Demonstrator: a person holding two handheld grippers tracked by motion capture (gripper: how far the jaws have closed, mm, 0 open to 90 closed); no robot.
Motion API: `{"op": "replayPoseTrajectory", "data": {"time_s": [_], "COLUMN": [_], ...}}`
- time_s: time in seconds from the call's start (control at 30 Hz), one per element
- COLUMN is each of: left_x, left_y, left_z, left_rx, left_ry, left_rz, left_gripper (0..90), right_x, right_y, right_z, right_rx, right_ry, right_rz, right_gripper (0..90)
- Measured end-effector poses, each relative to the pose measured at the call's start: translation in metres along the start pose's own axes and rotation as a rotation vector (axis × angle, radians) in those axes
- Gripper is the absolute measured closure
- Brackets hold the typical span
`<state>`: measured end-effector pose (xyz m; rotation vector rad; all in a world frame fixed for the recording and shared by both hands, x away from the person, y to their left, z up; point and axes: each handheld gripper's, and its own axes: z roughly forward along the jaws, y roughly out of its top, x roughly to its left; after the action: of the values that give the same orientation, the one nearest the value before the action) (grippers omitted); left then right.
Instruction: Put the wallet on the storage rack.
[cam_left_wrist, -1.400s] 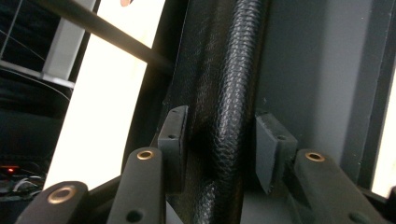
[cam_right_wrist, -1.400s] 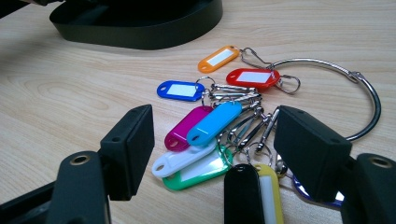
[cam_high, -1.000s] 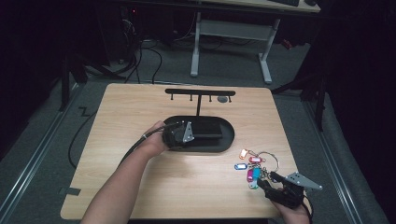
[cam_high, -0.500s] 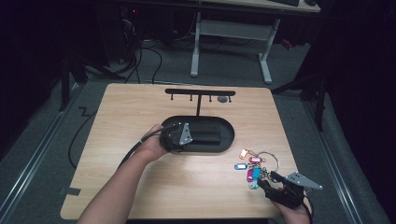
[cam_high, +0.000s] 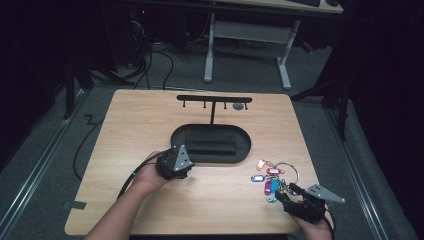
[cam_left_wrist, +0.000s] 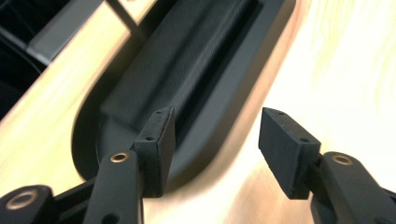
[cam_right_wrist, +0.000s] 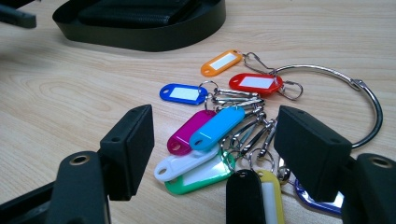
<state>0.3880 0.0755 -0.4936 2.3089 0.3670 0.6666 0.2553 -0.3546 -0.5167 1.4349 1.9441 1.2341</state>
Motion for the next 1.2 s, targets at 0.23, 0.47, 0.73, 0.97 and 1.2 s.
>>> {"op": "replayPoseTrajectory", "data": {"time_s": [0.23,0.47,0.73,0.97,1.2], "left_x": [-0.009,-0.025,-0.039,-0.031,-0.025], "left_y": [-0.030,-0.060,-0.075,-0.081,-0.084], "left_z": [-0.015,-0.048,-0.064,-0.072,-0.077], "left_rx": [-0.017,-0.060,-0.064,-0.136,-0.181], "left_ry": [0.017,0.047,0.024,-0.002,-0.007], "left_rz": [-0.108,-0.261,-0.289,-0.309,-0.341], "left_gripper": [46.1,40.1,34.4,32.9,33.0], "right_x": [0.001,0.000,-0.003,0.001,0.002], "right_y": [0.000,0.003,0.006,0.016,0.036], "right_z": [0.001,0.000,-0.001,0.008,0.014], "right_rx": [0.001,0.002,0.023,0.146,0.280], "right_ry": [0.003,-0.015,-0.066,-0.169,-0.196], "right_rz": [-0.004,-0.011,-0.033,-0.048,-0.046], "right_gripper": [29.0,28.3,29.6,29.9,29.0]}}
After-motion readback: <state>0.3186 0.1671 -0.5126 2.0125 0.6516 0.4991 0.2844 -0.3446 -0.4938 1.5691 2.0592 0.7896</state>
